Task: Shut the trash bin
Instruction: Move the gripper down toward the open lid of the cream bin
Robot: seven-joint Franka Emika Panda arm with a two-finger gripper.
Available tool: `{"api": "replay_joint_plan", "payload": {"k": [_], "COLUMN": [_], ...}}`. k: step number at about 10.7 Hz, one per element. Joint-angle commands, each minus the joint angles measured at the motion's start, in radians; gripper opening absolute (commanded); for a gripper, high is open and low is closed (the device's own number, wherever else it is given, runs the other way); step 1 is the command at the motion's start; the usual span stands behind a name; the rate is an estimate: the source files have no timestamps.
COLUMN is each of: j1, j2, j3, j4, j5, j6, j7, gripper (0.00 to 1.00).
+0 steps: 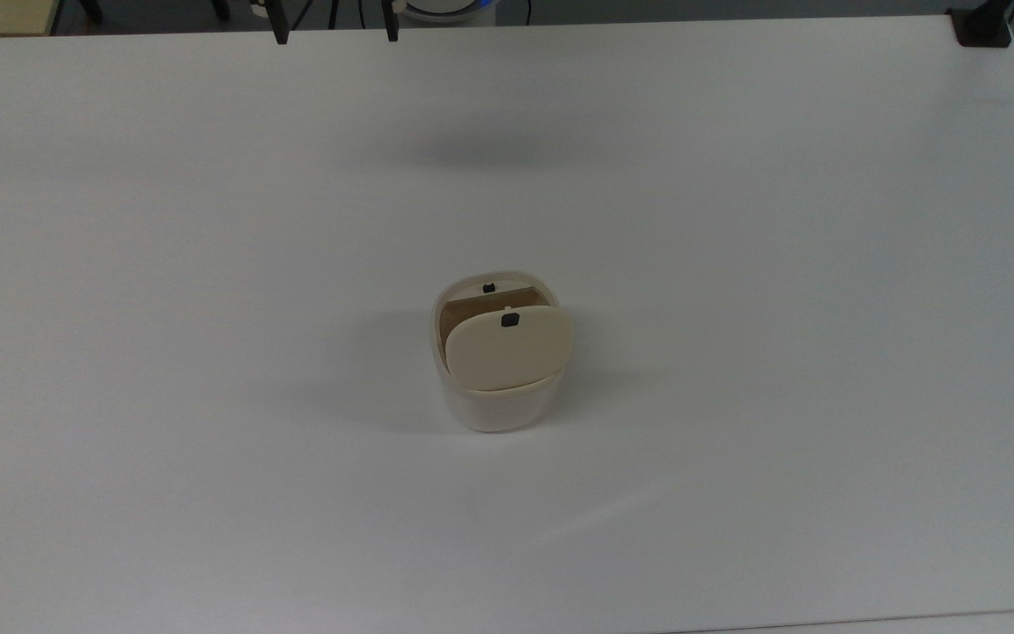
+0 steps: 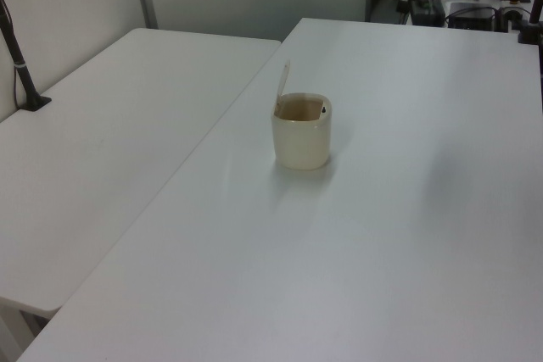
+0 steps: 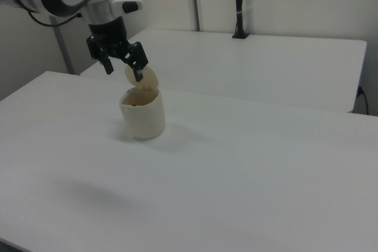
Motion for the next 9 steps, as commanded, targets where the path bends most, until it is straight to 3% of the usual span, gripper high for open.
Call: {"api": "replay_joint_plan", "payload": {"k": [1, 9], "j1": [0.012, 0.015], "j2": [-0.018, 0.008], "j3": [-0.011, -0.024], "j4": [-0.014, -0.011], "j5": [-0.013, -0.013], "j6": [-0.027, -0.012], "j7": [-0.015, -0.017], "gripper": [1.00, 1.00]}}
